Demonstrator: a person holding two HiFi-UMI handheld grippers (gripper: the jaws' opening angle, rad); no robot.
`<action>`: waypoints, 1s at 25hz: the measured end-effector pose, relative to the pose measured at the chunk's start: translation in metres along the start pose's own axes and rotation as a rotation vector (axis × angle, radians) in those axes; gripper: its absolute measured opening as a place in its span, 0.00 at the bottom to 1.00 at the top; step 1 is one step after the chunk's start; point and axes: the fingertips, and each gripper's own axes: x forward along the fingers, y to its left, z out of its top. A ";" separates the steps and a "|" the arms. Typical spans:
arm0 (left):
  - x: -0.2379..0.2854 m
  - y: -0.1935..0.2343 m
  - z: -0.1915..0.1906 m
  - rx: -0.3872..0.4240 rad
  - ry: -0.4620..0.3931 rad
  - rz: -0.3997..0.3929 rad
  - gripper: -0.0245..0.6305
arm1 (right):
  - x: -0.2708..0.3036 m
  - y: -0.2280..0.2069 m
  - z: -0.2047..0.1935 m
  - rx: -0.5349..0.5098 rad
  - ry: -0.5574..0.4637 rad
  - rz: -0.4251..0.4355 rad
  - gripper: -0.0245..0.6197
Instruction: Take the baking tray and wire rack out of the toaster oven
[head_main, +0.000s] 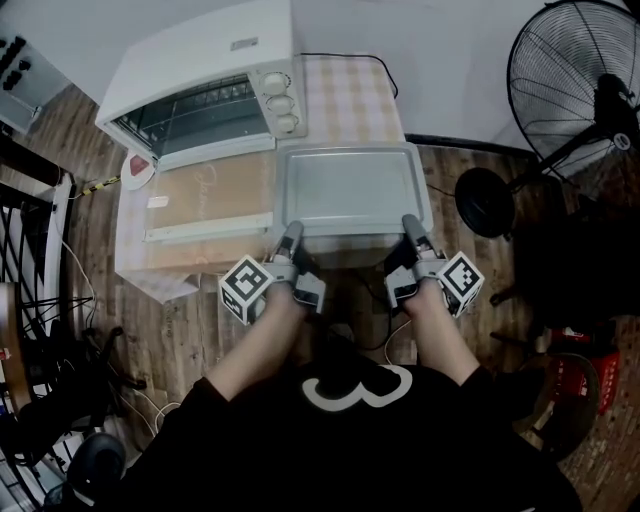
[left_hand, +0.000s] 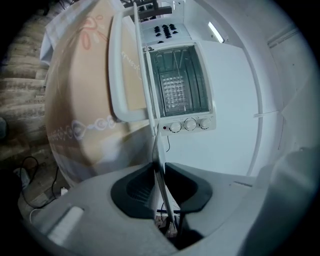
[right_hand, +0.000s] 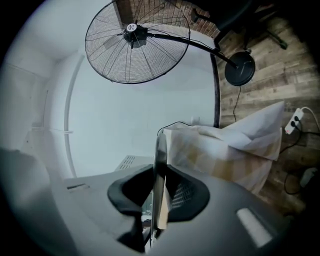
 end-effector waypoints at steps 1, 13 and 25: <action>0.001 0.002 0.000 0.000 0.000 0.004 0.15 | 0.000 -0.003 0.000 0.000 0.002 -0.005 0.15; 0.012 0.020 -0.002 0.019 0.003 0.079 0.15 | 0.013 -0.025 0.004 -0.004 0.032 -0.081 0.15; 0.007 0.020 0.003 0.005 0.020 0.166 0.35 | 0.016 -0.022 -0.002 -0.022 0.092 -0.183 0.40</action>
